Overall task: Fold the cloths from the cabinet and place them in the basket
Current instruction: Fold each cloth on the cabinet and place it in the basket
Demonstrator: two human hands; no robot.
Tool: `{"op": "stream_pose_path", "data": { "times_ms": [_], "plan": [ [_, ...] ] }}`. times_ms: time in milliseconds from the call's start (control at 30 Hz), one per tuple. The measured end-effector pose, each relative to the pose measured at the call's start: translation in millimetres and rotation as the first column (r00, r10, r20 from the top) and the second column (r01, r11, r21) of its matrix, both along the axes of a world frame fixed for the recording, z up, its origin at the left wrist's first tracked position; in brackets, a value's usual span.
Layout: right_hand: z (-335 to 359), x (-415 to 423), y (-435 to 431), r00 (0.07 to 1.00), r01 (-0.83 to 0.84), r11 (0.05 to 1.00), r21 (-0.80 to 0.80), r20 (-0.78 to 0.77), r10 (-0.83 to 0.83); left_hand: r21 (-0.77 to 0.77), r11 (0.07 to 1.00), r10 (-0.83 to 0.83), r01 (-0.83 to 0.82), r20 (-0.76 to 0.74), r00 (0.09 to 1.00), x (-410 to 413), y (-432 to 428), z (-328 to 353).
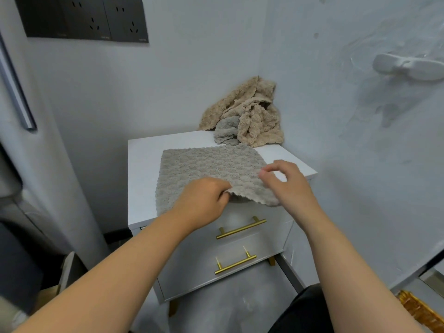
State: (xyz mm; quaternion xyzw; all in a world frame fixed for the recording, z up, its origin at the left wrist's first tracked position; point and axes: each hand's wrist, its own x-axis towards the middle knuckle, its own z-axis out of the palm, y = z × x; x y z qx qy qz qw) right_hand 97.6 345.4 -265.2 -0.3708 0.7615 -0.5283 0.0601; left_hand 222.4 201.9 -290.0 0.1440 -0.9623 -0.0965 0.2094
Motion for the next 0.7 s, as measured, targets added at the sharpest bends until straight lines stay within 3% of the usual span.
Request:
{"op": "stream_pose_path", "data": {
  "times_ms": [100,167,200,267,367,500,600,700],
  "plan": [
    [-4,5,0,0.962,-0.17,0.915,0.367,-0.141,0.235,0.165,0.985,0.045,-0.041,-0.019,0.999,-3,-1,3],
    [-16,4,-6,0.916,-0.078,0.836,0.543,-0.293,0.275,0.203,0.978,0.058,-0.055,-0.005,0.998,-3,-1,5],
    [-20,4,-9,0.905,-0.015,0.83,0.557,-0.345,0.248,0.211,0.976,0.055,-0.057,0.013,0.998,-3,-2,5],
    [-21,-1,-10,0.922,0.095,0.885,0.455,-0.376,0.094,0.224,0.974,0.009,-0.029,0.089,0.996,0,-6,10],
    [-21,-15,-8,0.963,0.192,0.949,0.249,-0.232,-0.134,0.268,0.963,-0.09,0.015,0.27,0.959,12,-20,27],
    [-21,-27,-6,0.983,0.18,0.979,0.093,0.021,-0.182,0.28,0.956,-0.038,-0.09,0.421,0.906,33,-46,46],
    [-22,-33,-3,0.962,0.222,0.975,-0.015,0.167,-0.217,0.429,0.881,0.043,-0.201,0.352,0.935,46,-63,47],
    [-22,-36,-4,0.931,0.25,0.962,-0.108,0.301,-0.208,0.677,0.702,0.128,-0.221,0.185,0.974,53,-74,44]
  ]
}}
